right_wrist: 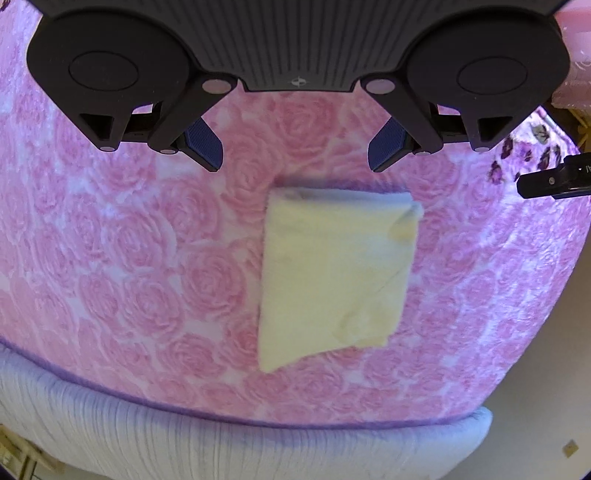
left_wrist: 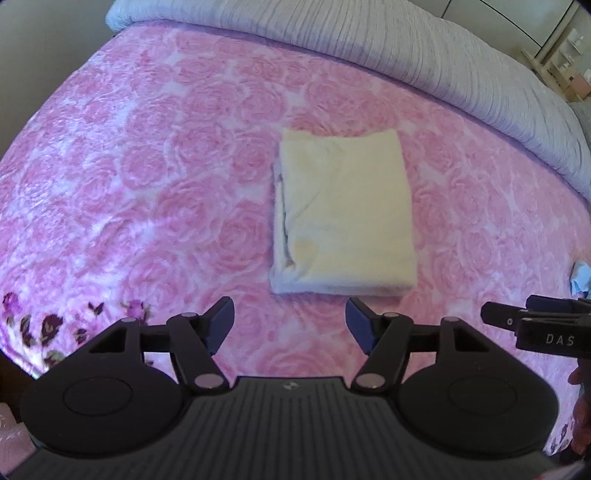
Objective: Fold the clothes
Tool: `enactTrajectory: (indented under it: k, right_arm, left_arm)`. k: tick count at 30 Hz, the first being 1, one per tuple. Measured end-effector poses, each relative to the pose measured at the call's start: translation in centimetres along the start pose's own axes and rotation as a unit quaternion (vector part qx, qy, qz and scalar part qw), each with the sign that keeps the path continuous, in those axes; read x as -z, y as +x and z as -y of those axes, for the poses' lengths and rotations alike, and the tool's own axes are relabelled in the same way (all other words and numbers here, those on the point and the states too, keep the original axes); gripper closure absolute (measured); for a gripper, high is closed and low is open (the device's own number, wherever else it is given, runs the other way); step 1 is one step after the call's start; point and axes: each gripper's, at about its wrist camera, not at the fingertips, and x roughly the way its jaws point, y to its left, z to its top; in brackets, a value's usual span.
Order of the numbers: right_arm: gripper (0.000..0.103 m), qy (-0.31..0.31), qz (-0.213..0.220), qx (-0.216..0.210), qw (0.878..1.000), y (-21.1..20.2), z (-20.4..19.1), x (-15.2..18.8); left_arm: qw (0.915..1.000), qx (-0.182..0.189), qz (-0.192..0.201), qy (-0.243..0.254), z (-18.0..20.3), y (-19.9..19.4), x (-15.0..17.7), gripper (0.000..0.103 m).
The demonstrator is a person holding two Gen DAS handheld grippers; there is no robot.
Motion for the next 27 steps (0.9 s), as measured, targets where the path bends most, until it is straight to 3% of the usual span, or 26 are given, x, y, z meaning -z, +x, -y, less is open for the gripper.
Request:
enactTrajectory:
  k: [4, 9, 14, 19, 23, 25, 27]
  right_arm:
    - [0.015, 0.011, -0.006, 0.002, 1.000, 1.2, 0.2, -0.5]
    - [0.015, 0.039, -0.012, -0.028, 0.999, 3.5, 1.7, 0.0]
    - [0.015, 0.096, -0.015, -0.088, 0.991, 7.4, 4.8, 0.9]
    - [0.018, 0.159, 0.011, -0.153, 0.975, 12.9, 8.3, 0.8]
    - [0.019, 0.205, 0.029, -0.189, 0.960, 16.8, 10.5, -0.3]
    - [0.019, 0.212, 0.038, -0.202, 0.955, 18.4, 11.2, -1.2]
    - [0.019, 0.209, 0.047, -0.210, 0.954, 19.7, 11.5, -2.1]
  left_arm:
    - [0.9995, 0.032, 0.004, -0.005, -1.0, 1.4, -0.9, 0.035]
    - [0.9924, 0.102, -0.004, -0.068, -4.5, 5.0, -1.3, 0.031]
    - [0.9693, 0.185, 0.009, -0.162, -9.1, 11.4, -1.2, 0.031]
    - [0.9451, 0.238, 0.017, -0.223, -11.7, 18.6, -1.8, 0.031]
    - [0.9353, 0.272, 0.011, -0.225, -12.3, 23.5, -3.3, 0.030]
    - [0.9352, 0.277, 0.006, -0.220, -12.4, 25.3, -3.9, 0.030]
    - [0.9292, 0.298, 0.000, -0.218, -12.5, 27.0, -4.3, 0.029]
